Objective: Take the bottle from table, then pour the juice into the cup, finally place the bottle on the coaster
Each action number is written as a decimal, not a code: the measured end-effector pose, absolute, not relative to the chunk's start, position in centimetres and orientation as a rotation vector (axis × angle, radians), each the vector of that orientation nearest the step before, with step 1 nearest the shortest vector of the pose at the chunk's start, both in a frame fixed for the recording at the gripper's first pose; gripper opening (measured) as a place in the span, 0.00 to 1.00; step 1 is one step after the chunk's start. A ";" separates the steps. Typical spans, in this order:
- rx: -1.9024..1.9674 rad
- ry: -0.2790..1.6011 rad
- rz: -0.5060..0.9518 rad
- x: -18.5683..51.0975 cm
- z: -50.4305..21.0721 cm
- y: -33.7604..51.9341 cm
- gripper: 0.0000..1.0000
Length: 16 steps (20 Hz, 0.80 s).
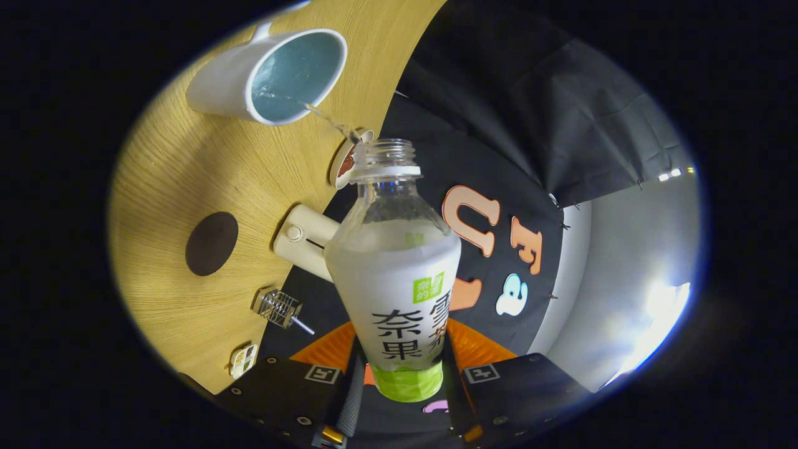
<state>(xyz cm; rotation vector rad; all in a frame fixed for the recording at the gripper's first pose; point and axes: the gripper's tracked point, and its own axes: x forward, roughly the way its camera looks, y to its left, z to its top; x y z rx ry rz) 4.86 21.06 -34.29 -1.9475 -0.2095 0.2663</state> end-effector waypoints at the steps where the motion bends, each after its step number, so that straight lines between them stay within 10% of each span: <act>1: -1.949 -0.217 0.265 5.0 -34.2 21.3 0.57; 16: -2.033 -0.304 0.268 5.4 -33.1 22.8 0.57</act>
